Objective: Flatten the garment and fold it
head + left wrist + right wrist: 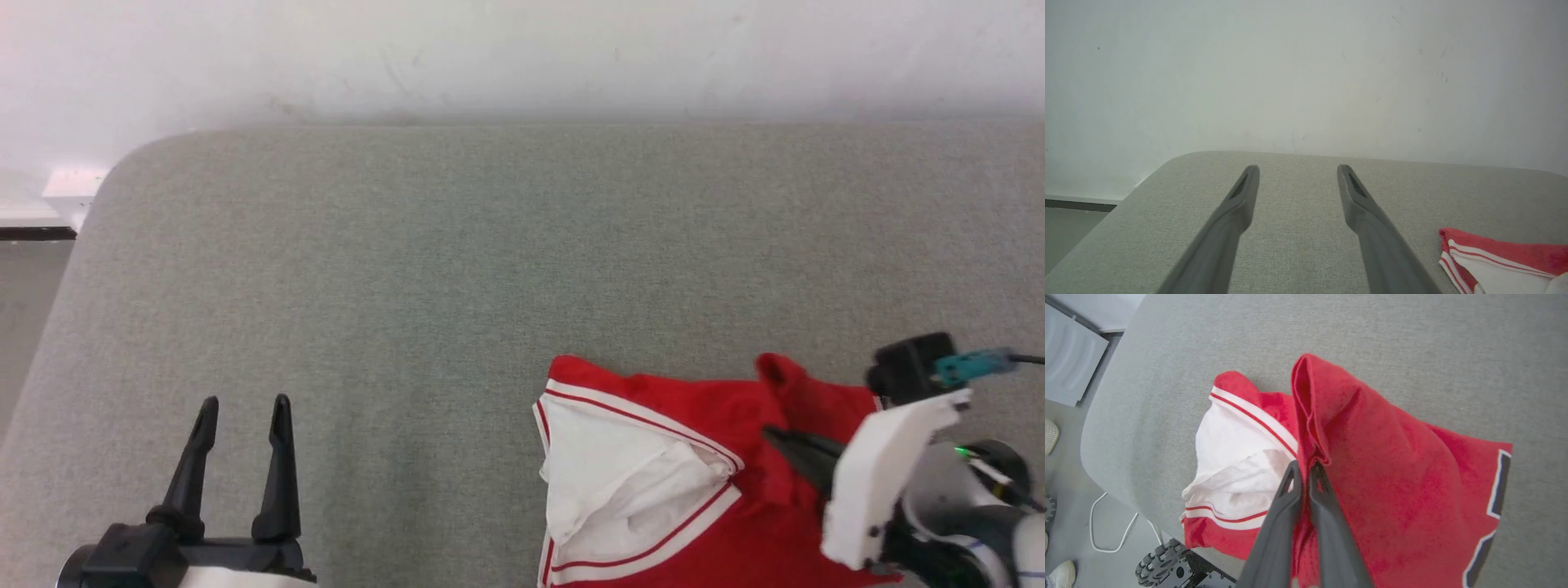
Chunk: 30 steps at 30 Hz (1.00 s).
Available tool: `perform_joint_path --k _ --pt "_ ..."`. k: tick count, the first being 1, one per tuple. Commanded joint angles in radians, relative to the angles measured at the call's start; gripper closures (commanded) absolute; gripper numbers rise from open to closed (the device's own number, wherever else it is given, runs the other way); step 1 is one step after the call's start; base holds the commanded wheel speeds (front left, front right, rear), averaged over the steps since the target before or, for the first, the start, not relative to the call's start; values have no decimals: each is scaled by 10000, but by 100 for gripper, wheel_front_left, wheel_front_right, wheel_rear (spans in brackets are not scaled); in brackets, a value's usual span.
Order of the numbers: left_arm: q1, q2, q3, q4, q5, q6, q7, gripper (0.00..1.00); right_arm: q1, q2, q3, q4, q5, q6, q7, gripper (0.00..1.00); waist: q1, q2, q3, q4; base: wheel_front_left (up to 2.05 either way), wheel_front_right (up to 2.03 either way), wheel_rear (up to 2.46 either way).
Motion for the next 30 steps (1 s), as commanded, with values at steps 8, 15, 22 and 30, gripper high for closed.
perform_joint_path --k 8,15,22,30 --pt "215 -48 45 12 75 -104 -49 0 -952 393 1906 397 31 -7 217 100 1 1 -169 480 0 0 0" --pt "76 -169 -206 192 71 -150 -49 0 -1961 655 3387 2148 -642 -7 33 100 1 1 -143 929 0 0 0" --pt "-79 -259 -412 403 48 -216 -49 0 -2541 902 3858 3929 -1589 -7 -197 100 1 1 -85 1276 0 0 0" --pt "-253 -372 -655 740 30 -301 -49 0 -3059 1235 3608 6196 -3003 -7 -345 100 1 1 -126 1678 0 0 0"
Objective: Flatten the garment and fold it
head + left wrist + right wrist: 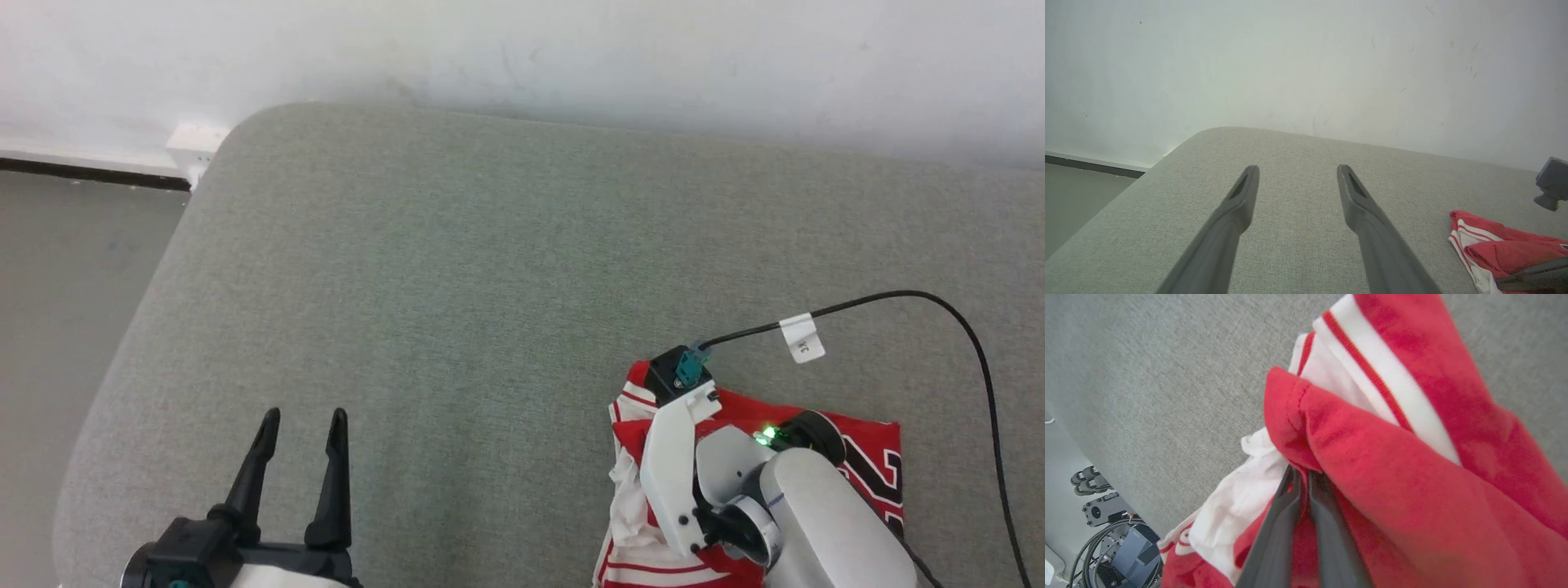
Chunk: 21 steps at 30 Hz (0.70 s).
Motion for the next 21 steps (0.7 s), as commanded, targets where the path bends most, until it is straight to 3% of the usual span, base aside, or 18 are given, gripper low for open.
perform_joint_path --k 1,3,4,5,12,21 --pt "-210 -44 -37 59 37 -56 -49 0 -22 -41 -37 350 -152 -11 -53 100 0 -1 -34 101 0 0 0" --pt "-236 -66 -77 142 25 -71 -49 0 -92 -30 -9 619 -111 -11 -187 100 0 -1 -70 130 0 0 0" --pt "-241 -73 -88 175 20 -78 -49 0 -135 -29 83 669 22 -11 -260 69 0 -1 -93 124 0 0 0" --pt "-236 -77 -88 200 17 -81 -49 0 -186 -27 162 674 190 -11 -342 0 0 -1 -117 106 0 0 0" --pt "-123 -55 25 139 13 -52 -49 0 -333 -24 272 -491 1372 -11 -364 0 0 -1 -222 -251 0 0 0" --pt "-8 6 216 -183 8 -1 -49 0 1343 -613 -2744 -3890 726 -11 -1224 0 0 -1 -30 -856 0 0 0"
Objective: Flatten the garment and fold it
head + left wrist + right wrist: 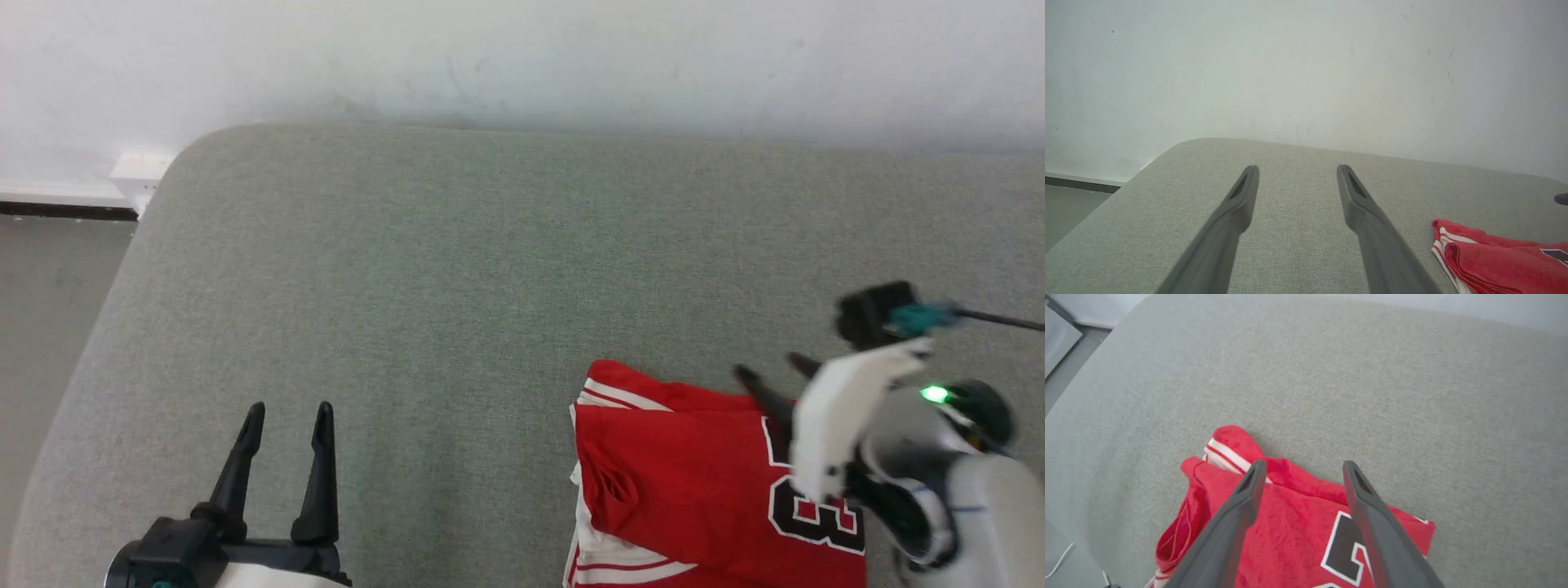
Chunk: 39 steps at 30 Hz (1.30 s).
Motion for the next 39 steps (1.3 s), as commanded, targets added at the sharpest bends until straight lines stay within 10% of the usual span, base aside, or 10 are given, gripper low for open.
perform_joint_path --k 1,8,24,25,27,39 --pt "23 31 46 -82 39 10 -49 0 396 -129 -402 -368 -235 -7 -210 0 0 0 156 -191 0 0 0" --pt "-84 130 140 -275 175 23 -49 0 2193 -16 -2132 -1147 -626 -7 -814 0 0 0 493 -453 0 0 0" --pt "-367 400 148 -256 141 -76 -49 0 2525 508 -2367 821 -576 -7 -619 0 0 0 963 -145 0 0 0" --pt "-378 406 138 -244 137 -78 -49 0 2519 518 -2348 946 -563 -7 -491 23 0 0 971 -123 0 0 0" --pt "-407 416 101 -213 135 -84 -49 0 2466 533 -2371 1088 -575 -7 -426 100 0 0 974 -77 0 0 0" --pt "-423 326 -245 -103 200 -28 -49 0 1726 342 -1826 541 -977 -7 -897 100 0 0 532 -573 0 0 0"
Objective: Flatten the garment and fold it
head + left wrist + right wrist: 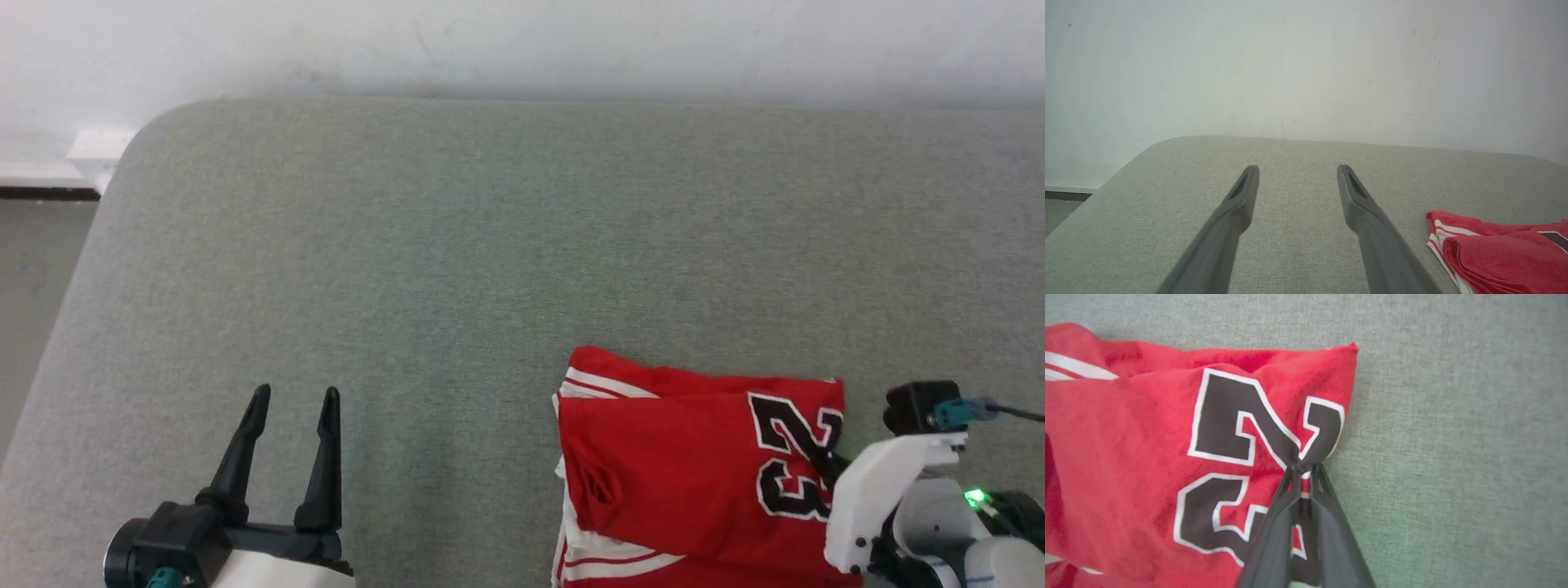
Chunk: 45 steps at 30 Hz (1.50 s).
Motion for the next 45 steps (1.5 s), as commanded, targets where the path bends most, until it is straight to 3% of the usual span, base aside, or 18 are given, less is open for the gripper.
perform_joint_path --k 1,9,23,35,45 --pt "-139 -9 -40 52 121 11 -49 0 -379 -168 161 -71 -99 -7 -106 100 0 0 -195 -323 0 0 0" --pt "-174 84 -89 117 71 21 -31 0 -1325 -1139 824 42 -178 -7 -33 100 0 0 -340 -949 0 0 0" --pt "-243 277 -175 -14 12 70 18 0 -3645 -3573 2156 981 -396 -7 -173 100 0 0 -13 -2240 0 0 0" --pt "-738 692 -79 -422 25 94 220 0 -5239 -4721 2095 1611 -1014 -7 -638 100 0 0 1063 -3209 0 0 0" --pt "-1350 1094 -138 -884 140 39 534 0 -5828 -5110 1041 2447 -1891 -7 -1365 100 0 0 2241 -3271 0 0 0"
